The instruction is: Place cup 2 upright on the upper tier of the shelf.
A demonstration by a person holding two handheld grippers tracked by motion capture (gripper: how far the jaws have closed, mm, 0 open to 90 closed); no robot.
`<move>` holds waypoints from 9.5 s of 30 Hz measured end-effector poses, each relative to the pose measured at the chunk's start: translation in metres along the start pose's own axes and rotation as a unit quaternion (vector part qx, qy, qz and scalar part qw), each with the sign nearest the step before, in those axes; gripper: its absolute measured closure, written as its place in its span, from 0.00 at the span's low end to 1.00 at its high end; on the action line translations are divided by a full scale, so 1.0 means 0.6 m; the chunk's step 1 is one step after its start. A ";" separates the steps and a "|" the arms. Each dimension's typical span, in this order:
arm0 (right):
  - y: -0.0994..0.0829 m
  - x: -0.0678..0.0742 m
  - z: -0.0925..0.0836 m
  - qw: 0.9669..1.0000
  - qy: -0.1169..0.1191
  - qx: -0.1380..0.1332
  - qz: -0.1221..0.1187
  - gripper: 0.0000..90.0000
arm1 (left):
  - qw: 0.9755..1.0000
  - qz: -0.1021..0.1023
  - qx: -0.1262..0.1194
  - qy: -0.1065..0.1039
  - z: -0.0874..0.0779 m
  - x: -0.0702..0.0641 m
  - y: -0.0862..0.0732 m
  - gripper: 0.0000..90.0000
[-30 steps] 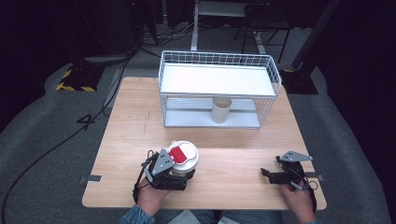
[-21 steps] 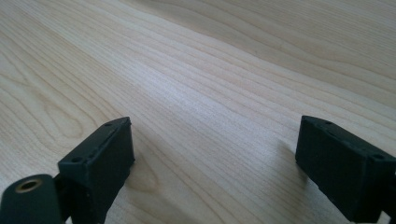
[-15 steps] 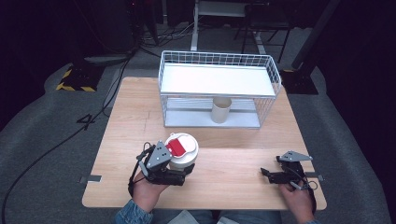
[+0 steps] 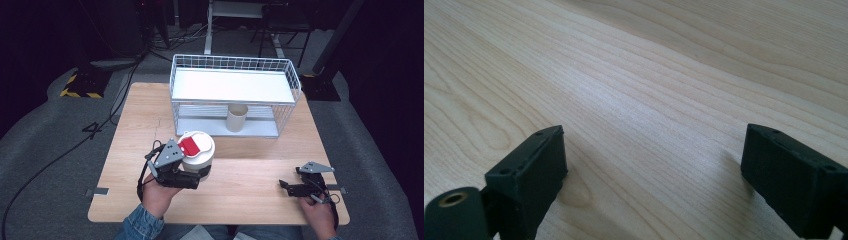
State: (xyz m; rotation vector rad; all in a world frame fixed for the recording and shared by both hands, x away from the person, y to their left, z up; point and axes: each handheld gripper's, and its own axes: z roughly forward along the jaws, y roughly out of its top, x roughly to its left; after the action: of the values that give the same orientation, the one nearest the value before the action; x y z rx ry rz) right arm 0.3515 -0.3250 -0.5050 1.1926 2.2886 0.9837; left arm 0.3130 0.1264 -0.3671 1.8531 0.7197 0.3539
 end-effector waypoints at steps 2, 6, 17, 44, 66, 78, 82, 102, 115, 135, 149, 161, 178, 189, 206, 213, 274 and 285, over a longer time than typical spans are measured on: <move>0.000 0.000 0.000 1.000 0.000 0.000 0.000 0.13 | 1.000 -0.004 -0.001 -0.004 0.000 0.003 0.005 0.11; 0.000 0.000 0.000 1.000 0.000 0.000 0.000 0.13 | 1.000 -0.014 -0.006 -0.010 0.001 0.011 0.015 0.11; 0.000 0.000 0.000 1.000 -0.002 0.000 0.002 0.13 | 1.000 -0.016 -0.014 -0.006 0.004 0.028 0.051 0.11; 0.000 0.000 0.001 1.000 -0.002 0.000 0.002 0.13 | 0.998 -0.002 -0.044 0.040 0.061 0.063 0.177 0.11; 0.001 0.000 0.001 1.000 -0.004 0.000 0.004 0.13 | 0.996 -0.007 -0.059 0.062 0.119 0.100 0.263 0.11; 0.001 0.001 0.001 1.000 -0.003 -0.001 0.004 0.13 | 0.995 -0.005 -0.067 0.070 0.171 0.114 0.294 0.10; 0.001 0.001 0.001 1.000 -0.004 -0.001 0.004 0.13 | 0.995 -0.009 -0.065 0.080 0.186 0.121 0.302 0.10; 0.002 0.002 0.002 1.000 -0.006 -0.002 0.007 0.13 | 0.992 -0.029 -0.062 0.102 0.256 0.156 0.321 0.11; 0.002 0.002 0.002 1.000 -0.006 -0.001 0.008 0.13 | 0.991 -0.042 -0.065 0.108 0.297 0.168 0.312 0.11; 0.002 0.002 0.002 1.000 -0.006 -0.001 0.008 0.13 | 0.993 -0.031 -0.046 0.106 0.331 0.160 0.311 0.10; 0.002 0.002 0.002 1.000 -0.006 -0.001 0.008 0.13 | 0.993 -0.029 -0.050 0.098 0.336 0.163 0.310 0.10; 0.002 0.002 0.002 1.000 -0.006 -0.001 0.008 0.13 | 0.993 -0.031 -0.051 0.102 0.327 0.161 0.311 0.03; 0.002 0.002 0.002 1.000 -0.006 -0.001 0.008 0.13 | 0.993 -0.026 -0.070 0.096 0.246 0.149 0.291 0.01; 0.004 0.003 0.004 1.000 -0.005 0.000 0.005 0.12 | 0.994 -0.010 -0.077 0.079 0.180 0.116 0.272 0.01; 0.004 0.003 0.004 1.000 -0.004 0.000 0.006 0.12 | 0.995 0.012 -0.078 0.061 0.083 0.056 0.221 0.01; 0.004 0.003 0.004 1.000 -0.004 0.000 0.005 0.12 | 0.995 0.017 -0.069 0.065 0.049 0.054 0.191 0.01; 0.005 0.003 0.005 1.000 -0.004 0.000 0.007 0.12 | 0.986 -0.005 0.132 0.104 -0.001 0.084 -0.146 0.04; 0.005 0.003 0.005 1.000 -0.004 0.001 0.006 0.12 | 0.982 -0.035 0.164 0.086 0.019 0.095 -0.175 0.04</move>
State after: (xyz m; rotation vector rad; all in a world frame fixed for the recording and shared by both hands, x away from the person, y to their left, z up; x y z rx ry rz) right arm 0.3538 -0.3213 -0.5049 1.2105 2.2787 0.9809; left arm 0.3305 0.1802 -0.4728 2.1184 1.0074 0.3703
